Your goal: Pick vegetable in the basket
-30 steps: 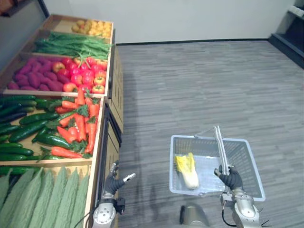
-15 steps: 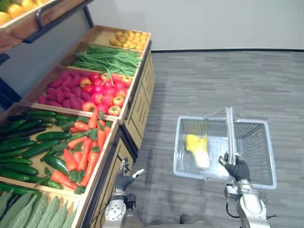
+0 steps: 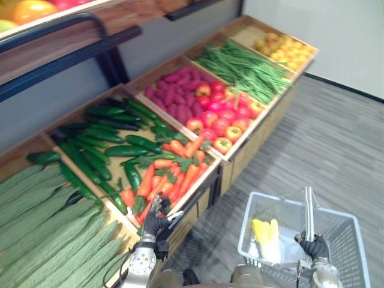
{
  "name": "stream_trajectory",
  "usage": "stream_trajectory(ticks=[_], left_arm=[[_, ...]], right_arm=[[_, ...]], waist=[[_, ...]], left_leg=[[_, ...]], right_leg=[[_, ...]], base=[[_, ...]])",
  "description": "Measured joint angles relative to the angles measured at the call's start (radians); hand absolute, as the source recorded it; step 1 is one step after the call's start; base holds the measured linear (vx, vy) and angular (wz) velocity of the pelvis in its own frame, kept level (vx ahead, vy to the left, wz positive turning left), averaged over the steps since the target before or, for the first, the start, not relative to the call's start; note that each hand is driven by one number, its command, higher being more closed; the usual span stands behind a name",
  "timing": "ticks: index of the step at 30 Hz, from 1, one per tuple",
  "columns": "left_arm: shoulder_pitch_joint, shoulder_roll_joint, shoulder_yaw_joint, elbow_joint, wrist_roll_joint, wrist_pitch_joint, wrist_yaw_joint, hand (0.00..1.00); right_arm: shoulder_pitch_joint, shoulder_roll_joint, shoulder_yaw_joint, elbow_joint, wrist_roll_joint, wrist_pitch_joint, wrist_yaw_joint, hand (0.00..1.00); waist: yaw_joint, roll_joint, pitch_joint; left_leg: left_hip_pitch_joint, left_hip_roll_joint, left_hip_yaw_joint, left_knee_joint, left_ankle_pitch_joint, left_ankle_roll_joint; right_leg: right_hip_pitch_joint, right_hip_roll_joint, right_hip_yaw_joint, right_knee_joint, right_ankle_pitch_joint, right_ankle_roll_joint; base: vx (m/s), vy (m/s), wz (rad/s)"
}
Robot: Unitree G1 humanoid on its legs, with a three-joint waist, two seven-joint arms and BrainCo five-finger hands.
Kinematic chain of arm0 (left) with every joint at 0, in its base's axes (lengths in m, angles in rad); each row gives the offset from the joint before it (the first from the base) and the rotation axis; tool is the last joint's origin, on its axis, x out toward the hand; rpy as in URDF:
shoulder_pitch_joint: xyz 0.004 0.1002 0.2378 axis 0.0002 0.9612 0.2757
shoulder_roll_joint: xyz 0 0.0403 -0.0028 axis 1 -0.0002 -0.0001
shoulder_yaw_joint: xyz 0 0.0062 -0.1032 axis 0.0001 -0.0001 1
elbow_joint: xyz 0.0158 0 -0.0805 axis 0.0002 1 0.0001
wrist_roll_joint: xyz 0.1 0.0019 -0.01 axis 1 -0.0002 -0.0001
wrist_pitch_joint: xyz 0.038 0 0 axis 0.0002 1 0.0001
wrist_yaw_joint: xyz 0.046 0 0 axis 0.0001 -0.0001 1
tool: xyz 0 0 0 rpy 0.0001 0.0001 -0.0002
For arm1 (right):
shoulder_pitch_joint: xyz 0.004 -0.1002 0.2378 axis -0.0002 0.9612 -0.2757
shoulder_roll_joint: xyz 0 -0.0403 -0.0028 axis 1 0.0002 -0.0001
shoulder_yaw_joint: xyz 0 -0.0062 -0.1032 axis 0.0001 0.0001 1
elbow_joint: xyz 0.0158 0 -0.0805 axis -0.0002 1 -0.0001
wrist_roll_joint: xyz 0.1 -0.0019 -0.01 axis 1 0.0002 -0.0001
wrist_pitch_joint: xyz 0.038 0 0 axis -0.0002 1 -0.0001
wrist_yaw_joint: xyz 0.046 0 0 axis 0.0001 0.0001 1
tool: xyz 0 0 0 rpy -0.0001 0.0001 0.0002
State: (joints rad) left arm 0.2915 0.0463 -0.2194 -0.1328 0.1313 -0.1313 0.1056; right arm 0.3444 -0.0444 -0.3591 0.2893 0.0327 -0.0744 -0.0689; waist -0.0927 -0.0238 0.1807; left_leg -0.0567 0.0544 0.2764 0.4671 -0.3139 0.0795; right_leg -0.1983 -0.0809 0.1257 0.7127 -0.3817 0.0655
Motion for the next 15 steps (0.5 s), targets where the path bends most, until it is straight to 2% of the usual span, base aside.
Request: stream_trajectory(ticks=[1, 2, 3, 4, 7, 10, 12, 15], left_arm=[[-0.006, 0.002, -0.012, -0.021, -0.003, -0.006, -0.005, 0.0], [-0.01, 0.018, -0.034, -0.074, -0.01, -0.018, -0.019, 0.0], [-0.019, 0.016, -0.053, -0.075, -0.026, -0.031, -0.03, 0.0], [-0.02, 0.01, -0.07, -0.089, -0.044, -0.032, -0.044, 0.0], [-0.039, -0.003, -0.061, -0.117, -0.063, -0.047, -0.047, 0.0], [-0.034, -0.018, -0.045, -0.118, -0.08, -0.049, -0.038, 0.0], [-0.034, -0.022, -0.033, -0.118, -0.08, -0.049, -0.037, 0.0], [-0.035, -0.019, 0.013, -0.117, -0.051, -0.047, -0.029, 0.0]], right_arm=[[0.004, 0.003, 0.0, 0.0, 0.009, -0.001, -0.001, 1.0], [0.019, 0.01, 0.002, 0.002, 0.026, -0.007, -0.004, 1.0], [0.025, 0.008, -0.012, 0.032, 0.043, -0.007, -0.016, 1.0], [0.036, 0.007, -0.046, 0.064, 0.061, -0.006, -0.023, 1.0], [0.042, -0.004, -0.067, 0.113, 0.089, -0.006, -0.02, 1.0], [0.028, 0.001, -0.056, 0.129, 0.105, -0.003, -0.011, 1.0], [0.027, 0.003, -0.055, 0.129, 0.106, -0.004, -0.011, 1.0], [0.026, 0.005, -0.055, 0.129, 0.106, -0.004, 0.004, 1.0]], waist=[[-0.002, -0.008, -0.001], [0.006, -0.042, -0.009], [0.009, -0.041, -0.007], [0.032, -0.019, -0.022], [0.049, 0.003, -0.032], [0.06, 0.009, -0.034], [0.076, 0.007, -0.035], [0.082, 0.001, -0.037]], left_leg=[[-0.007, 0.0, -0.022, 0.019, -0.01, -0.01], [-0.032, -0.011, -0.059, 0.071, -0.038, -0.041], [-0.049, 0.006, -0.097, 0.106, -0.058, -0.059], [-0.058, 0.025, -0.123, 0.109, -0.057, -0.074], [-0.08, 0.059, -0.136, 0.087, -0.032, -0.116], [-0.057, 0.081, -0.136, 0.068, -0.021, -0.13], [-0.05, 0.08, -0.139, 0.06, -0.017, -0.13], [-0.056, 0.071, -0.147, 0.054, -0.007, -0.129]], right_leg=[[0.001, 0.004, 0.023, -0.044, 0.008, 0.0], [0.002, -0.011, 0.045, -0.147, 0.1, 0.036], [0.011, -0.011, 0.004, -0.126, 0.082, 0.038], [0.022, -0.003, -0.037, -0.136, 0.075, 0.024], [0.039, -0.001, -0.122, -0.161, 0.077, 0.009], [0.092, 0.007, -0.163, -0.193, 0.084, -0.002], [0.107, 0.006, -0.172, -0.205, 0.085, -0.003], [0.113, -0.002, -0.18, -0.22, 0.087, -0.006]], base=[[0.13, -0.298, 1.3], [0.14, -0.332, 1.15], [0.2, -0.346, 1.14], [0.17, -0.26, 0.82], [0.13, -0.191, 0.7], [0.07, -0.104, 0.38], [0.03, -0.027, 0.15], [-0.03, 0.014, 0.11]])
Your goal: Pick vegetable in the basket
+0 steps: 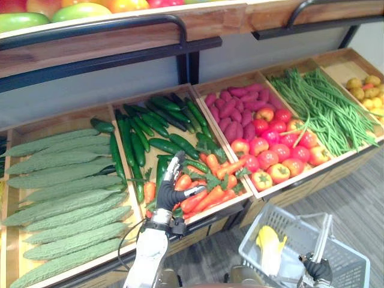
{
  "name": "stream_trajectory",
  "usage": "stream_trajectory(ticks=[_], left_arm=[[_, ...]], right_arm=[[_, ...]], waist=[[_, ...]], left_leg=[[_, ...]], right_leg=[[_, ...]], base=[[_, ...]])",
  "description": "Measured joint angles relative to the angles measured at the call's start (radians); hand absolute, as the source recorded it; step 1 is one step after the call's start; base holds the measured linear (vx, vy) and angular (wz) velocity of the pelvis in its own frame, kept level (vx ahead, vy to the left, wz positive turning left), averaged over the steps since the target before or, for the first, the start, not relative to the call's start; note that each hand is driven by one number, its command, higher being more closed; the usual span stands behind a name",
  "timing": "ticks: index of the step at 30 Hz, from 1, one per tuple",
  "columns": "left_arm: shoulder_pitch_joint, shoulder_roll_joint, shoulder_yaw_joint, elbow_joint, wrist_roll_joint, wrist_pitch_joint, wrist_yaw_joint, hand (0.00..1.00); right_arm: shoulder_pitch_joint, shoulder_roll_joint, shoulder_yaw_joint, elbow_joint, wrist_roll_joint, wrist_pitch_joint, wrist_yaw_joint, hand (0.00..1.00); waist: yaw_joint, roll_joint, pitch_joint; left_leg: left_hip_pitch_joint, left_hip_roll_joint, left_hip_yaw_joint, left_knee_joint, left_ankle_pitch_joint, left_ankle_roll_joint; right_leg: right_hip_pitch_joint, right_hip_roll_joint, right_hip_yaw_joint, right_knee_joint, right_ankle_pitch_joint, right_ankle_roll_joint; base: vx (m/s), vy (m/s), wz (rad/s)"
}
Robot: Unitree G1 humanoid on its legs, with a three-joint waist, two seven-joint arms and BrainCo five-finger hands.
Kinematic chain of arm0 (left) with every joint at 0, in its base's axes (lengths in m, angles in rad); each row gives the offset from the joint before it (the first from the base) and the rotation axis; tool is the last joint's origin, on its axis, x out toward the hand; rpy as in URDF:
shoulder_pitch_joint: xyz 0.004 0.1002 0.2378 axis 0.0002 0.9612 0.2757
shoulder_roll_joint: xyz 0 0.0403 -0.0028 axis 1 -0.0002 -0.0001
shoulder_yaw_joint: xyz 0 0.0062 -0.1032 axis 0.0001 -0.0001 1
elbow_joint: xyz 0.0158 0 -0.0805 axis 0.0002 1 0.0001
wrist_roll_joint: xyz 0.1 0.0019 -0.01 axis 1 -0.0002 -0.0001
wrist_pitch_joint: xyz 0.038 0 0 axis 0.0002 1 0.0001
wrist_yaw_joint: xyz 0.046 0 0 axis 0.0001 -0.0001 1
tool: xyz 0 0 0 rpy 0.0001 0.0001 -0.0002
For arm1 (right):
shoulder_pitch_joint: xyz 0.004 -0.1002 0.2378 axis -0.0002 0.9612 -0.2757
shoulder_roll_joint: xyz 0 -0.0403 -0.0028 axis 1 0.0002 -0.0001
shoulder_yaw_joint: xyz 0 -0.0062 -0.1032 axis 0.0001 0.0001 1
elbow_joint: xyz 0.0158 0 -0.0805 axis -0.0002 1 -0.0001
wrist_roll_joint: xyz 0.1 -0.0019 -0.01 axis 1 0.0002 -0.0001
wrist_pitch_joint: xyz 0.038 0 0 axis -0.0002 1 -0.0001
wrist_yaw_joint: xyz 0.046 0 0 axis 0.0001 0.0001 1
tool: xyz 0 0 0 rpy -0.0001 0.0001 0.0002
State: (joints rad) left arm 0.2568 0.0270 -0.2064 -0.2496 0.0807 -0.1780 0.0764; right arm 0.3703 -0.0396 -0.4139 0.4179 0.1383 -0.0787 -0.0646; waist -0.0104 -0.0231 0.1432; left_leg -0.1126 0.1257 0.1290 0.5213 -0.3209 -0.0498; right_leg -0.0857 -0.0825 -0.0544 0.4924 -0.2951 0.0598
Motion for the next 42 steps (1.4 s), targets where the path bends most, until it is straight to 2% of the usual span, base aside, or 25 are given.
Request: stream_trajectory(ticks=[8, 13, 17, 19, 23, 27, 28, 32, 35, 42], left_arm=[[-0.037, 0.055, 0.11, 0.077, 0.172, 0.035, 0.061, 0.0], [-0.104, 0.078, 0.161, 0.201, 0.271, 0.067, 0.086, 0.0], [-0.174, 0.09, 0.151, 0.313, 0.371, 0.09, 0.11, 0.0], [-0.259, 0.112, 0.116, 0.393, 0.421, 0.104, 0.125, 0.0], [-0.395, 0.116, 0.059, 0.52, 0.495, 0.126, 0.147, 0.0], [-0.527, 0.117, 0.047, 0.686, 0.569, 0.166, 0.167, 0.0], [-0.542, 0.117, 0.046, 0.695, 0.58, 0.17, 0.169, 1.0], [-0.619, 0.114, 0.041, 0.735, 0.637, 0.184, 0.164, 1.0], [-0.655, 0.113, 0.04, 0.763, 0.639, 0.192, 0.147, 1.0], [-0.637, 0.12, 0.039, 0.768, 0.636, 0.201, 0.132, 1.0]], right_arm=[[0.014, 0.026, 0.029, 0.0, -0.001, 0.0, 0.004, 1.0], [0.005, 0.02, 0.051, -0.016, -0.003, 0.0, 0.004, 1.0], [0.003, 0.009, 0.091, -0.054, -0.005, -0.001, 0.006, 1.0], [-0.011, 0.007, 0.105, -0.071, -0.006, -0.001, 0.005, 1.0], [-0.022, -0.005, 0.118, -0.093, -0.01, -0.01, 0.001, 1.0], [-0.049, -0.011, 0.12, -0.096, -0.01, -0.026, -0.002, 1.0], [-0.054, -0.012, 0.12, -0.098, -0.01, -0.026, -0.002, 1.0], [-0.071, -0.017, 0.12, -0.12, -0.002, -0.028, -0.004, 1.0], [-0.09, -0.018, 0.12, -0.13, -0.001, -0.033, -0.007, 1.0], [-0.093, -0.017, 0.12, -0.13, 0.009, -0.049, -0.012, 1.0]], waist=[[-0.002, -0.033, -0.002], [-0.004, -0.041, 0.004], [-0.01, -0.046, 0.021], [-0.028, -0.06, 0.04], [-0.036, -0.071, 0.06], [-0.042, -0.077, 0.091], [-0.042, -0.075, 0.098], [-0.041, -0.073, 0.127], [-0.04, -0.073, 0.14], [-0.032, -0.071, 0.166]], left_leg=[[-0.036, -0.02, -0.026, -0.019, 0.012, -0.014], [-0.07, -0.018, 0.015, -0.03, 0.02, -0.016], [-0.071, 0.002, 0.059, -0.04, 0.025, -0.011], [-0.077, 0.0, 0.07, -0.061, 0.043, -0.006], [-0.093, -0.001, 0.093, -0.085, 0.064, -0.007], [-0.066, 0.002, 0.122, -0.153, 0.11, -0.016], [-0.062, 0.001, 0.123, -0.162, 0.115, -0.016], [-0.044, 0.002, 0.124, -0.191, 0.136, -0.019], [-0.047, -0.001, 0.128, -0.21, 0.153, -0.019], [-0.06, -0.003, 0.144, -0.224, 0.148, -0.019]], right_leg=[[-0.015, -0.013, -0.021, -0.02, 0.022, -0.001], [-0.076, -0.017, 0.005, -0.002, 0.023, -0.003], [-0.099, -0.002, 0.036, -0.006, 0.026, -0.007], [-0.118, 0.0, 0.045, -0.009, 0.03, -0.011], [-0.149, 0.003, 0.06, -0.019, 0.039, -0.02], [-0.15, 0.013, 0.082, -0.062, 0.082, -0.032], [-0.15, 0.014, 0.083, -0.065, 0.088, -0.035], [-0.149, 0.018, 0.086, -0.072, 0.117, -0.041], [-0.152, 0.018, 0.092, -0.098, 0.149, -0.039], [-0.154, 0.018, 0.112, -0.139, 0.154, -0.028]], base=[[-0.05, 0.019, 0.13], [-0.04, 0.007, -0.11], [0.03, -0.011, -0.3], [0.06, -0.019, -0.11], [0.06, -0.009, -0.13], [0.05, -0.01, -0.1], [0.05, -0.018, -0.05], [-0.01, -0.003, -0.03], [-0.07, 0.025, -0.04], [-0.11, -0.002, -0.06]])
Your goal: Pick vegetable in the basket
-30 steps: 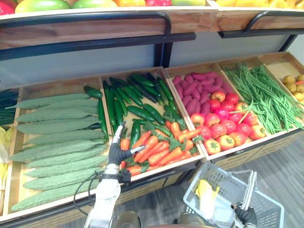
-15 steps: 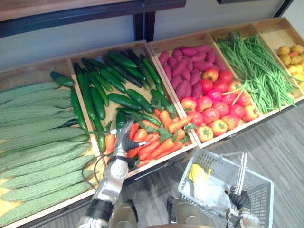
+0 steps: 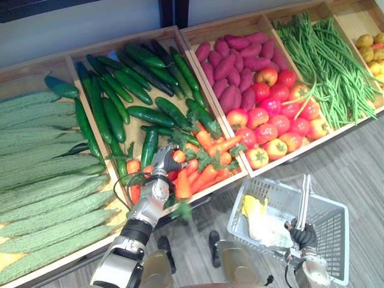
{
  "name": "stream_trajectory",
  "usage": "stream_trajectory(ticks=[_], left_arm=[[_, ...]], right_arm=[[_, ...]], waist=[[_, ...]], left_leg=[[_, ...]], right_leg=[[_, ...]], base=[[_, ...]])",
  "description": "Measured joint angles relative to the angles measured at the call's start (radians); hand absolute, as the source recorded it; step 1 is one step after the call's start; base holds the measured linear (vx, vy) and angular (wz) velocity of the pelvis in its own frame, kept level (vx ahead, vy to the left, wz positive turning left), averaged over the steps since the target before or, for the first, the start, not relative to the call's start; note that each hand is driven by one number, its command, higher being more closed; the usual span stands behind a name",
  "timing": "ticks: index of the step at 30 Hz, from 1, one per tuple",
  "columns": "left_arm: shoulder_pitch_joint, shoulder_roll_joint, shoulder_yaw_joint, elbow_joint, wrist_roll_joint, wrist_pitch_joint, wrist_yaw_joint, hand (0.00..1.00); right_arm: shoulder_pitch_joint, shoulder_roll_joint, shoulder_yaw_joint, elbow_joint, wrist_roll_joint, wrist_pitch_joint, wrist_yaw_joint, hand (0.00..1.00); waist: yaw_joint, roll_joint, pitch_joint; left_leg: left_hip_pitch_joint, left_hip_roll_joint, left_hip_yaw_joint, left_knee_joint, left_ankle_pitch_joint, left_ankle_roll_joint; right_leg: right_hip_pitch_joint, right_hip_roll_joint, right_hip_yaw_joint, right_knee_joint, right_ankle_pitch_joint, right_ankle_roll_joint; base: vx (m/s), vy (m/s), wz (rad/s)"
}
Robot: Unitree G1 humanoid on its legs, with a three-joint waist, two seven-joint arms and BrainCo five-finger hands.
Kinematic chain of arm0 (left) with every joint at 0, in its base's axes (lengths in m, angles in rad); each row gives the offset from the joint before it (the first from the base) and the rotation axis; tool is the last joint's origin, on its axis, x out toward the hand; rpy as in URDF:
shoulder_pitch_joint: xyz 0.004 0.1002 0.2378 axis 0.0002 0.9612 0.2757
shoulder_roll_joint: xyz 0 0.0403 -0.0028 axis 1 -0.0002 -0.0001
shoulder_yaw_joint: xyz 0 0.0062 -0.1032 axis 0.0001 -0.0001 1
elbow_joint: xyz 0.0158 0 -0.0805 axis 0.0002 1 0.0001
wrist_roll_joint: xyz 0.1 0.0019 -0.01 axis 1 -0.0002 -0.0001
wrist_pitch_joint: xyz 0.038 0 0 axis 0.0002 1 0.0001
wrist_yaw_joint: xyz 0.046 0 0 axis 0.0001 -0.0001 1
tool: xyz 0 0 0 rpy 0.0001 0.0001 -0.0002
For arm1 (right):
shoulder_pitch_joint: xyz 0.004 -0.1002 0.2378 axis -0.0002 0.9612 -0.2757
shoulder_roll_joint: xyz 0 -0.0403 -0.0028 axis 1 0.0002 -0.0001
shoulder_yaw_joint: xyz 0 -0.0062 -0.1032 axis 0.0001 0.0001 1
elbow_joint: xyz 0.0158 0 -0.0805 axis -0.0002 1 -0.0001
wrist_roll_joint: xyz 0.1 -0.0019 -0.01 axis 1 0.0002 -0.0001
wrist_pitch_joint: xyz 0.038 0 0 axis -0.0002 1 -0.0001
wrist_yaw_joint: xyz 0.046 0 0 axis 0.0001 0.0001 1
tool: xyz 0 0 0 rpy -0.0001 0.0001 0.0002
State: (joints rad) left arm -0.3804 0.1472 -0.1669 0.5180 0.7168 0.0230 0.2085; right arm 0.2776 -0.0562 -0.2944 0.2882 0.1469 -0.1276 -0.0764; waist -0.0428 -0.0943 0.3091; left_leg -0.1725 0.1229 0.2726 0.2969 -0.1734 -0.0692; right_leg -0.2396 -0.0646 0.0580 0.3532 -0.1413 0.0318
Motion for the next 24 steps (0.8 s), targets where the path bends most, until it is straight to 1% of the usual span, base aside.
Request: stream_trajectory(ticks=[2, 4, 8, 9, 12, 15, 19, 22, 24], left_arm=[[0.016, 0.002, 0.0, -0.018, -0.001, 0.0, 0.0, 1.0], [0.042, 0.001, -0.002, -0.082, -0.006, 0.0, 0.001, 1.0], [0.059, 0.001, 0.002, -0.171, -0.021, -0.004, 0.013, 1.0], [0.064, 0.004, 0.006, -0.204, -0.027, -0.008, 0.017, 1.0], [0.102, 0.002, 0.014, -0.292, -0.038, -0.014, 0.038, 1.0], [0.14, 0.001, 0.026, -0.341, -0.047, -0.023, 0.06, 1.0], [0.175, -0.008, 0.062, -0.422, -0.058, -0.033, 0.096, 1.0], [0.201, -0.01, 0.064, -0.509, -0.073, -0.044, 0.113, 1.0], [0.222, -0.031, 0.063, -0.571, -0.079, -0.074, 0.125, 1.0]], right_arm=[[0.0, 0.0, 0.0, 0.0, 0.0, 0.0, 0.0, 1.0], [0.001, 0.001, 0.0, 0.0, -0.001, 0.0, 0.0, 1.0], [0.002, 0.001, -0.002, -0.001, -0.001, 0.0, 0.001, 1.0], [0.002, 0.004, -0.002, -0.001, -0.001, 0.0, 0.001, 1.0], [0.002, 0.009, -0.003, -0.003, -0.001, -0.001, 0.001, 1.0], [0.003, 0.013, -0.003, -0.003, -0.001, -0.001, 0.001, 1.0], [0.003, 0.013, -0.004, -0.003, -0.001, -0.001, 0.002, 1.0], [0.001, 0.01, -0.008, -0.003, -0.001, -0.001, 0.003, 1.0], [0.006, 0.01, -0.017, -0.003, -0.001, -0.001, 0.002, 1.0]], waist=[[-0.001, 0.004, 0.004], [-0.006, 0.011, 0.009], [-0.007, 0.013, 0.009], [-0.005, 0.014, 0.009], [-0.008, 0.016, 0.008], [-0.008, 0.016, 0.008], [-0.004, 0.017, 0.007], [-0.005, 0.024, 0.004], [-0.004, 0.03, -0.005]], left_leg=[[0.0, 0.004, 0.003, 0.0, -0.001, 0.001], [-0.003, 0.015, 0.013, 0.003, -0.001, 0.002], [0.009, 0.028, 0.025, 0.012, 0.001, -0.002], [0.011, 0.036, 0.028, 0.025, 0.004, 0.004], [0.015, 0.036, 0.028, 0.035, 0.0, 0.009], [0.038, 0.034, 0.031, 0.038, -0.003, 0.009], [0.042, 0.037, 0.031, 0.071, -0.034, 0.008], [0.026, 0.046, 0.036, 0.101, -0.058, 0.006], [0.016, 0.052, 0.037, 0.124, -0.067, 0.009]], right_leg=[[0.0, 0.002, 0.0, 0.001, 0.0, 0.002], [0.001, 0.009, 0.001, 0.004, -0.001, 0.004], [0.005, 0.018, 0.0, 0.012, -0.007, 0.005], [0.01, 0.023, 0.001, 0.013, -0.008, 0.005], [0.017, 0.024, 0.004, 0.015, -0.009, 0.007], [0.038, 0.022, 0.006, 0.016, -0.013, 0.012], [0.045, 0.021, 0.018, 0.045, -0.042, 0.017], [0.044, 0.025, 0.023, 0.05, -0.045, 0.02], [0.044, 0.028, 0.025, 0.05, -0.045, 0.021]], base=[[-0.12, -0.059, 0.0], [-0.08, -0.061, -0.04], [0.03, -0.046, -0.03], [0.07, -0.02, -0.07], [0.05, 0.005, -0.03], [0.04, 0.021, 0.02], [-0.02, 0.002, -0.03], [-0.06, 0.018, -0.05], [-0.01, 0.028, -0.05]])
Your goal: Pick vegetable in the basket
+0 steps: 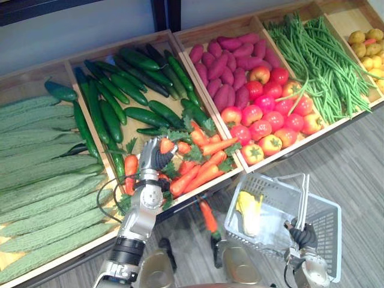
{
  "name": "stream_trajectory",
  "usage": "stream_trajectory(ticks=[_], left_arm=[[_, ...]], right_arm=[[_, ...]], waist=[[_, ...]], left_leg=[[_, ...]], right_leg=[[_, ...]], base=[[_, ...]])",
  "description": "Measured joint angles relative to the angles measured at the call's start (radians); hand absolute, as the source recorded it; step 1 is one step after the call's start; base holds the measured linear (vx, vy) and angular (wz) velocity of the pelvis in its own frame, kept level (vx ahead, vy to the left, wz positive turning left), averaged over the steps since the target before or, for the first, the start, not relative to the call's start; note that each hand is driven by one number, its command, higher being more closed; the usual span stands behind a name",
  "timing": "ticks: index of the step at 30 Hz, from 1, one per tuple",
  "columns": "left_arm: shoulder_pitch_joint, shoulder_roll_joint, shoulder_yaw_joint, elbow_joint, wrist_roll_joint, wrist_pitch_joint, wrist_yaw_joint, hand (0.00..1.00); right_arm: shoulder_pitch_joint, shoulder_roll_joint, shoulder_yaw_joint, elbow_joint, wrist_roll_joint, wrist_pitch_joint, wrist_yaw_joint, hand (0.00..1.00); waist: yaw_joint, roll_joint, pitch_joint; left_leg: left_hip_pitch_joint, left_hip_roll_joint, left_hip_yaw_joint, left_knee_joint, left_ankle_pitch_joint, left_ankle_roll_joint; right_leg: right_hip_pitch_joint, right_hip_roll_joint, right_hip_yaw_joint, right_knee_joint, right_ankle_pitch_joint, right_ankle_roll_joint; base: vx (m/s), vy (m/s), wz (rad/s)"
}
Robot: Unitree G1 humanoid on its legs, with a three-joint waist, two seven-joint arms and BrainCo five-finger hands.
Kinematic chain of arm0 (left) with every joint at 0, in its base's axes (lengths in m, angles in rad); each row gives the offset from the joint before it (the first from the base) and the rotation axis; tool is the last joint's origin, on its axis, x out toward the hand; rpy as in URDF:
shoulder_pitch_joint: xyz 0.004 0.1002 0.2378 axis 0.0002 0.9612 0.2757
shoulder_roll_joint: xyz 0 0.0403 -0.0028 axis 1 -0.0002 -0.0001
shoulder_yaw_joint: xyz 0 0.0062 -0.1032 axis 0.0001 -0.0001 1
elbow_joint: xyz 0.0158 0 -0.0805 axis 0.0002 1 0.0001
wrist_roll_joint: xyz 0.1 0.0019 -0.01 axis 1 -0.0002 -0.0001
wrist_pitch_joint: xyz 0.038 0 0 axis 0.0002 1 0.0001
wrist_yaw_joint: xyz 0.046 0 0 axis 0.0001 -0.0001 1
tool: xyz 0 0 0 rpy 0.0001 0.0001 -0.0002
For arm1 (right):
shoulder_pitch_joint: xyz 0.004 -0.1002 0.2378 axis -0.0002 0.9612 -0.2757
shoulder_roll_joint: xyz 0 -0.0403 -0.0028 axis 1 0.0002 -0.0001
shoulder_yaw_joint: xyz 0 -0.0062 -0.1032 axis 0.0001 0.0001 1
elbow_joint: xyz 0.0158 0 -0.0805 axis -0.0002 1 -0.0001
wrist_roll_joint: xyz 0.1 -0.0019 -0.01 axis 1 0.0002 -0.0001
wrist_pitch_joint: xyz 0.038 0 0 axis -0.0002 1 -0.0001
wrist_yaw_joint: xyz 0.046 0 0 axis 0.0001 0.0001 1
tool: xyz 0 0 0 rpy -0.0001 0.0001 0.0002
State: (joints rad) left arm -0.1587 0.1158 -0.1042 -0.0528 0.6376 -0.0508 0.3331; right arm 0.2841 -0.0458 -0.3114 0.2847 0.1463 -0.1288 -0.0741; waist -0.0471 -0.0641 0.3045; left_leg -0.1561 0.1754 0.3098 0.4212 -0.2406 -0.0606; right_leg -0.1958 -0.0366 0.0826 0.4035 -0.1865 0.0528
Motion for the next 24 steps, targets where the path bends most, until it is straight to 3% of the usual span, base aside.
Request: stream_trajectory(ticks=[4, 11, 15, 17, 19, 20, 21, 22, 23, 24], left_arm=[[0.035, -0.048, -0.011, -0.067, -0.04, -0.036, 0.002, 1.0], [0.092, -0.061, -0.047, -0.16, -0.129, -0.071, 0.002, 1.0], [0.1, -0.083, -0.111, -0.185, -0.191, -0.094, -0.005, 1.0], [0.101, -0.082, -0.122, -0.185, -0.197, -0.094, -0.005, 1.0], [0.101, -0.082, -0.129, -0.185, -0.201, -0.094, -0.006, 1.0], [0.105, -0.082, -0.13, -0.185, -0.212, -0.095, -0.006, 1.0], [0.104, -0.081, -0.129, -0.184, -0.217, -0.098, -0.006, 1.0], [0.104, -0.08, -0.129, -0.181, -0.217, -0.107, -0.006, 1.0], [0.102, -0.074, -0.129, -0.175, -0.219, -0.118, -0.007, 1.0], [0.099, -0.073, -0.129, -0.166, -0.227, -0.122, -0.008, 1.0]], right_arm=[[0.019, 0.0, -0.007, -0.025, 0.0, 0.0, -0.001, 1.0], [0.021, 0.005, -0.006, -0.079, 0.0, 0.0, -0.01, 1.0], [0.025, 0.025, -0.003, -0.112, -0.001, 0.007, -0.017, 1.0], [0.029, 0.037, -0.003, -0.161, -0.001, 0.01, -0.027, 1.0], [0.029, 0.039, -0.001, -0.199, -0.001, 0.011, -0.038, 1.0], [0.022, 0.039, 0.005, -0.212, -0.002, 0.011, -0.04, 1.0], [0.011, 0.038, 0.018, -0.219, -0.008, 0.01, -0.041, 1.0], [-0.001, 0.038, 0.023, -0.216, -0.014, 0.01, -0.041, 1.0], [-0.049, 0.033, 0.038, -0.208, -0.023, 0.01, -0.042, 1.0], [-0.068, 0.031, 0.041, -0.205, -0.027, 0.01, -0.042, 1.0]], waist=[[0.0, 0.018, -0.019], [0.004, 0.015, -0.042], [0.004, 0.011, -0.05], [0.001, 0.011, -0.05], [-0.005, 0.006, -0.05], [-0.006, 0.004, -0.05], [-0.007, -0.003, -0.056], [-0.011, -0.006, -0.061], [-0.028, -0.01, -0.065], [-0.033, -0.013, -0.067]], left_leg=[[-0.004, 0.015, 0.013, 0.042, -0.02, 0.004], [0.005, 0.065, 0.09, 0.105, -0.065, 0.003], [0.016, 0.11, 0.177, 0.153, -0.098, 0.0], [0.034, 0.138, 0.248, 0.166, -0.109, 0.007], [0.076, 0.15, 0.332, 0.153, -0.112, 0.014], [0.122, 0.159, 0.393, 0.142, -0.114, 0.017], [0.163, 0.161, 0.458, 0.125, -0.116, 0.017], [0.178, 0.157, 0.488, 0.113, -0.116, 0.016], [0.203, 0.163, 0.556, 0.092, -0.116, 0.018], [0.209, 0.165, 0.582, 0.092, -0.115, 0.017]], right_leg=[[-0.001, 0.004, 0.005, 0.004, -0.001, 0.002], [-0.023, 0.047, 0.076, 0.025, 0.003, 0.009], [-0.058, 0.095, 0.169, 0.032, 0.021, 0.027], [-0.089, 0.105, 0.165, 0.021, 0.048, 0.035], [-0.107, 0.049, 0.044, 0.003, 0.04, 0.018], [-0.104, -0.022, -0.093, -0.006, 0.042, 0.006], [-0.104, -0.089, -0.233, -0.01, 0.05, -0.038], [-0.104, -0.121, -0.31, -0.013, 0.058, -0.067], [-0.103, -0.193, -0.484, -0.009, 0.069, -0.104], [-0.103, -0.219, -0.545, 0.003, 0.07, -0.113]], base=[[0.02, 0.03, -0.06], [-0.03, 0.015, -0.35], [-0.04, 0.017, -0.68], [-0.08, 0.011, -1.1], [-0.08, 0.033, -1.23], [-0.01, 0.045, -1.45], [0.01, 0.042, -1.51], [0.05, 0.013, -1.67], [0.06, -0.009, -1.36], [0.11, -0.077, -1.61]])
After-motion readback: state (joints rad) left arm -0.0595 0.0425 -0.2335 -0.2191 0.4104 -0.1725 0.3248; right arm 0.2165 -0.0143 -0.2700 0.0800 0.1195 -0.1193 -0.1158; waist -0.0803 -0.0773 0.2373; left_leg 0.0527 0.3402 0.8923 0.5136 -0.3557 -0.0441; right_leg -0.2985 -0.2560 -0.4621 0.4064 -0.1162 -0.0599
